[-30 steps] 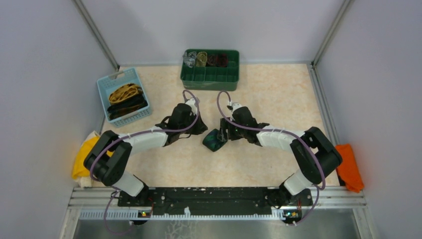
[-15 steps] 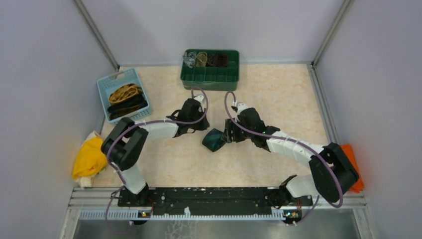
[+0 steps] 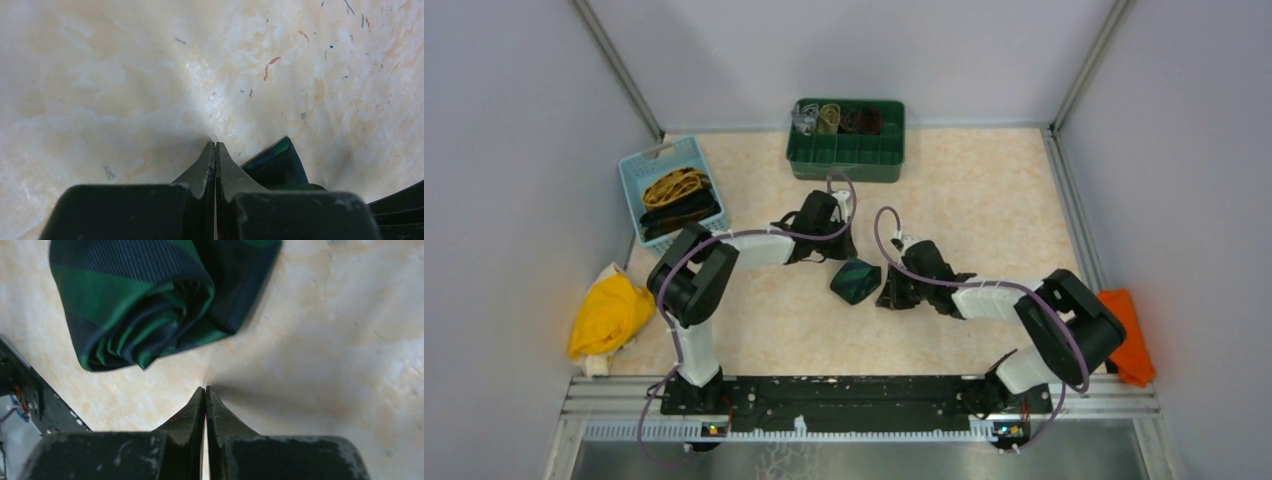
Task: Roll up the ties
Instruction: Roll the tie at the center of the board.
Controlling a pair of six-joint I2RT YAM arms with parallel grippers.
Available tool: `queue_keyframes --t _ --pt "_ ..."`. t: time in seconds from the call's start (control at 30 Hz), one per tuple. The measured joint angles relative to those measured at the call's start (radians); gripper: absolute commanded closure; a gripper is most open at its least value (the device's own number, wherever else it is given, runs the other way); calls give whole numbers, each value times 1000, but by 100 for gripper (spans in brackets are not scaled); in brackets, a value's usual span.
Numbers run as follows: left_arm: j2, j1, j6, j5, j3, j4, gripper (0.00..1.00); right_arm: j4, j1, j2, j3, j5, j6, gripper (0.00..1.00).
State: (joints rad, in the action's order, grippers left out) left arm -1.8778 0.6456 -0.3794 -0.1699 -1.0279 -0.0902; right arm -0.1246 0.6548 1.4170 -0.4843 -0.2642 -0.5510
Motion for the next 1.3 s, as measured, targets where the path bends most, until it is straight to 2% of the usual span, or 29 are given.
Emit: queue_keyframes --t 0.4,0.57,0.7,0.87,1.07,1.17,1.3 --pt "-99 0 182 -159 -131 38 100 -369 21 247 -48 -95 -125 100" --pt "-147 -1 220 -271 -166 9 100 -431 24 293 -60 -126 -147 100" --pt "-158 -7 217 -280 -178 3 100 -432 24 291 -58 -129 -149 100" --pt "-164 -31 191 -161 -240 24 100 -311 24 177 -30 -116 -114 100" --pt "-114 -65 148 56 -335 31 100 -72 25 -95 -42 -35 -42 100" --pt "21 -60 101 175 -307 68 100 108 26 -182 -113 102 -2 100" --pt "342 19 42 314 -160 103 100 246 14 -185 -233 241 47 100"
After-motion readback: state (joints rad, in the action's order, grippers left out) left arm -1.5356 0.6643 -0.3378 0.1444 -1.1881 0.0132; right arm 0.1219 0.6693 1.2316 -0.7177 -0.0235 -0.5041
